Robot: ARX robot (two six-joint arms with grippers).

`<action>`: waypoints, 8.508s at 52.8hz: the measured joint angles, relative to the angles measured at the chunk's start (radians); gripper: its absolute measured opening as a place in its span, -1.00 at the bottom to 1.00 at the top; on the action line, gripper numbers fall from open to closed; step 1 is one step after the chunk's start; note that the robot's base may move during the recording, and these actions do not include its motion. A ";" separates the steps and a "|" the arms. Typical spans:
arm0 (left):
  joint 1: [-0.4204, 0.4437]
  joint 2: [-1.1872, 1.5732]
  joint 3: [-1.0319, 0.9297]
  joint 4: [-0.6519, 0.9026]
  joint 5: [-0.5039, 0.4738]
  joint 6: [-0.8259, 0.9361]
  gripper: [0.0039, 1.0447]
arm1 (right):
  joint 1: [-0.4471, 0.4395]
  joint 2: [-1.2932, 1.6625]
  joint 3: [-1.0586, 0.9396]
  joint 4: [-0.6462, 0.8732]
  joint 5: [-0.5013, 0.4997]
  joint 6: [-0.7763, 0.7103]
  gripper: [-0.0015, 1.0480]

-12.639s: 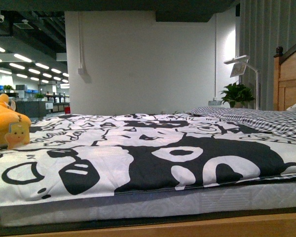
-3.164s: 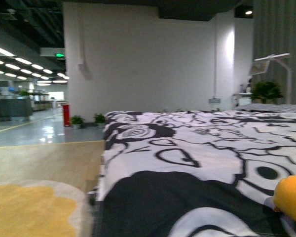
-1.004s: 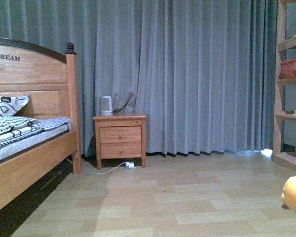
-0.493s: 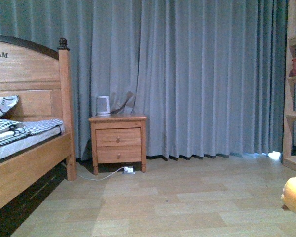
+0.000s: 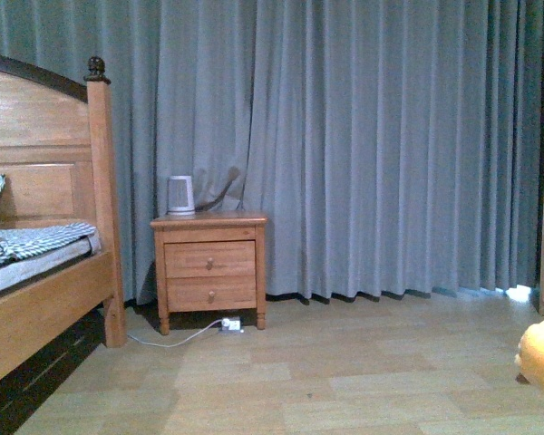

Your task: Put away toys

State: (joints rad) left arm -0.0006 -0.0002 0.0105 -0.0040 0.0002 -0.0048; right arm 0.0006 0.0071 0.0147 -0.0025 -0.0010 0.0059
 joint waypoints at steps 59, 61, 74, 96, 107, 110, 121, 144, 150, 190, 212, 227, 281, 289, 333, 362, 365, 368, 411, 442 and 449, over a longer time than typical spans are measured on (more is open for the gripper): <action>0.000 0.000 0.000 0.000 0.000 0.000 0.88 | 0.000 0.000 0.000 0.000 0.000 0.000 -0.86; 0.000 0.000 0.000 0.000 0.000 0.000 0.88 | 0.000 0.000 0.000 0.000 0.000 0.000 -0.86; 0.000 0.000 0.000 0.000 0.000 0.000 0.88 | 0.000 0.000 0.000 0.000 0.000 0.000 -0.86; 0.000 0.000 0.000 0.000 0.000 0.000 0.88 | 0.000 0.000 0.000 0.000 0.000 0.000 -0.86; 0.000 0.000 0.000 0.000 0.000 0.000 0.88 | 0.000 0.000 0.000 0.000 0.000 0.000 -0.86; 0.000 0.000 0.000 0.000 0.000 0.000 0.88 | 0.000 0.000 0.000 0.000 0.000 0.000 -0.86; 0.000 0.000 0.000 0.000 0.000 0.000 0.88 | 0.000 0.000 0.000 0.000 0.000 0.000 -0.86; 0.000 0.000 0.000 0.000 0.000 0.000 0.88 | 0.000 0.000 0.000 0.000 0.000 0.000 -0.86; 0.000 0.000 0.000 0.000 0.000 0.000 0.88 | 0.000 0.000 0.000 0.000 0.000 0.000 -0.86; 0.000 0.000 0.000 0.000 0.000 0.000 0.88 | 0.000 0.000 0.000 0.000 -0.001 0.000 -0.86; 0.000 0.001 0.000 0.000 0.000 0.000 0.88 | 0.000 0.000 0.000 0.000 0.001 0.000 -0.86; 0.000 0.001 0.000 0.000 -0.001 0.000 0.88 | 0.000 0.000 0.000 0.000 0.004 0.000 -0.86; -0.001 0.001 0.000 0.000 0.003 0.001 0.88 | -0.002 -0.001 0.000 0.000 0.009 0.000 -0.86; 0.000 0.001 0.000 0.000 0.000 0.001 0.88 | 0.000 0.000 0.000 0.000 -0.007 0.000 -0.86; 0.000 0.001 0.000 0.000 0.000 0.001 0.88 | 0.000 0.000 0.000 0.000 0.000 0.000 -0.86; 0.000 0.000 0.000 0.000 0.000 0.001 0.88 | 0.000 0.000 0.000 0.000 0.000 0.000 -0.86; 0.000 0.000 0.000 0.000 0.000 0.001 0.88 | 0.000 0.000 0.000 0.000 0.000 0.000 -0.86; 0.000 0.001 0.000 0.000 0.000 0.001 0.88 | 0.000 0.000 0.000 0.000 0.000 0.000 -0.86; 0.000 0.000 0.000 0.000 0.000 0.001 0.88 | 0.000 0.000 0.000 0.000 0.000 0.000 -0.86; 0.000 0.002 0.000 0.000 0.000 0.001 0.88 | 0.079 0.072 0.004 -0.016 0.333 0.085 -0.86; 0.000 0.002 0.000 0.000 0.000 0.001 0.88 | 0.077 0.131 0.081 0.035 0.402 0.069 -0.86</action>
State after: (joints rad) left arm -0.0010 0.0017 0.0105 -0.0040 0.0002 -0.0040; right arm 0.0776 0.1379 0.0959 0.0322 0.4015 0.0750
